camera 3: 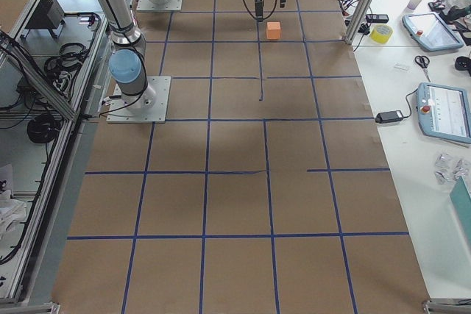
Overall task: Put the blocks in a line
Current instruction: 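Reach the left gripper to the orange cube while the right gripper withdraws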
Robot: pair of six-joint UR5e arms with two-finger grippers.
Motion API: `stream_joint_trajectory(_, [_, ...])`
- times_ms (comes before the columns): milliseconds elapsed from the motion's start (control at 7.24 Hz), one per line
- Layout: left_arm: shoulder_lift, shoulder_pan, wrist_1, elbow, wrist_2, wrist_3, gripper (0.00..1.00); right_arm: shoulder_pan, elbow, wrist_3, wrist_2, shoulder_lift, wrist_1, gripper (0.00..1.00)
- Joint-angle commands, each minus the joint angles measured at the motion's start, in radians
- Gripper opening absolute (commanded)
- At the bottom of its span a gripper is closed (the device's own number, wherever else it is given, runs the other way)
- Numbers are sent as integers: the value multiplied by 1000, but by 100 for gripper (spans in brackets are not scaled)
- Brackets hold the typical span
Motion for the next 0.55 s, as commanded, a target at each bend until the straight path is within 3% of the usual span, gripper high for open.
stream_joint_trajectory(0, [-65, -38, 6, 24, 4, -76, 100, -9, 2, -126, -10, -22, 43, 100])
stream_joint_trajectory(414, [-102, -63, 63, -8, -12, -139, 100, -40, 2, -146, 2, -45, 41, 100])
